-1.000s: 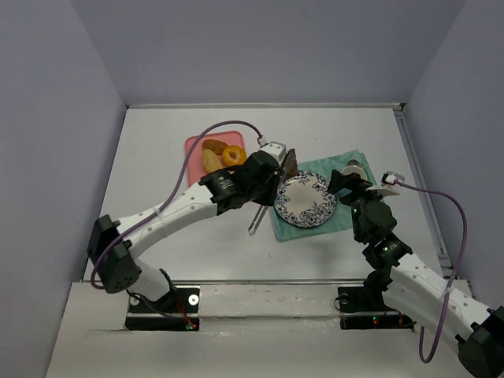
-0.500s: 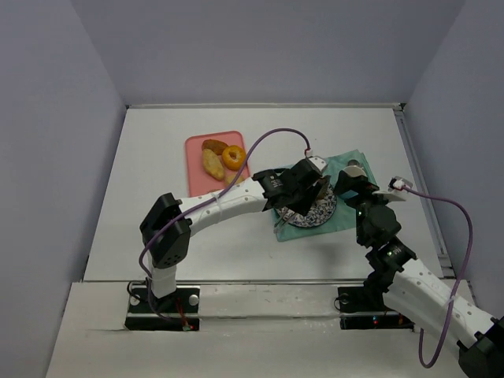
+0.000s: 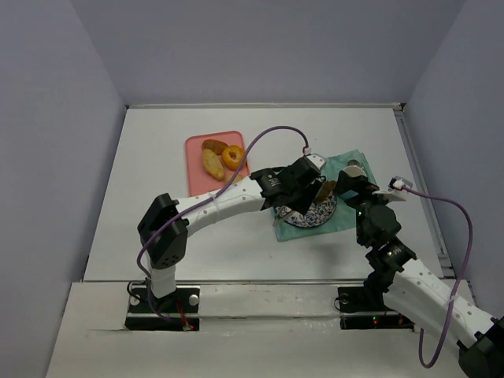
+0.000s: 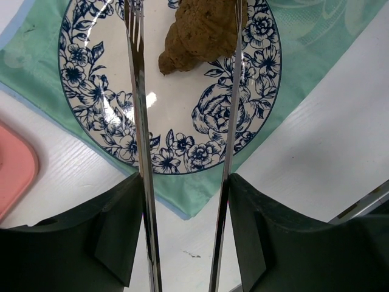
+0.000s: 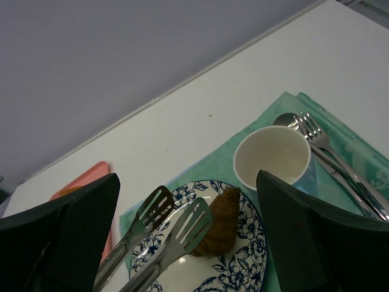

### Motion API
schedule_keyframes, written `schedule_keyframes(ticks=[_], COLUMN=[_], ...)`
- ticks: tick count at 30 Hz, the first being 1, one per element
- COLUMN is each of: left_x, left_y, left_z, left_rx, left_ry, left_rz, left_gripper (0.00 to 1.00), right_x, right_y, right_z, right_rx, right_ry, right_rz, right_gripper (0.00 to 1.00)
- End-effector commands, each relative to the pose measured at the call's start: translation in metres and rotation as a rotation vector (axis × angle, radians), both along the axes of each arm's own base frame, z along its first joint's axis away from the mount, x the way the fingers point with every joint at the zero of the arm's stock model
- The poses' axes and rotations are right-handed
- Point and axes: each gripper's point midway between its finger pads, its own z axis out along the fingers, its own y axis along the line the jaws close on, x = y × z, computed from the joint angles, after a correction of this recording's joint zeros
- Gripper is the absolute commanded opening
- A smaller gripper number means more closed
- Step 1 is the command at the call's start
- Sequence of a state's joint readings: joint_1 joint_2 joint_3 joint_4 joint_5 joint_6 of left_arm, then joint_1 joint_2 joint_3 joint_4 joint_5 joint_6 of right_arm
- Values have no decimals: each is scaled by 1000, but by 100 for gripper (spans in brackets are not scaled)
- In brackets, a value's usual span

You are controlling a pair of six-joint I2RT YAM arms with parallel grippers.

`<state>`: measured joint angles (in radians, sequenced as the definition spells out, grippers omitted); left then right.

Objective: Place the bread

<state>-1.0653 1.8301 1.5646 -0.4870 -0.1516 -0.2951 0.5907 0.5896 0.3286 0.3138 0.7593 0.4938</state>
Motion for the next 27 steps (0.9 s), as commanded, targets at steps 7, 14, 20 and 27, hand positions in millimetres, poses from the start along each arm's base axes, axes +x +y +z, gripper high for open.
schedule_keyframes(ticks=[7,14,20,27], left_x=[-4,-12,-28,-30], left_y=[71,153,217,250], left_z=[83,53,26,2], left_rx=[-132,-130,-80,-42], left_ry=[-149,-42,9,37], left_rz=[215,476,660,751], left_gripper=[64,64,63,67], right_x=[3,6,9,13], right_y=[3,8,11,14], right_z=[4,1,-2,-6], right_rx=[5,-10,-18,-29], right_ry=[-7,11,21,36], right_rz=[3,15,24,27], right_gripper=[100,100,100,100])
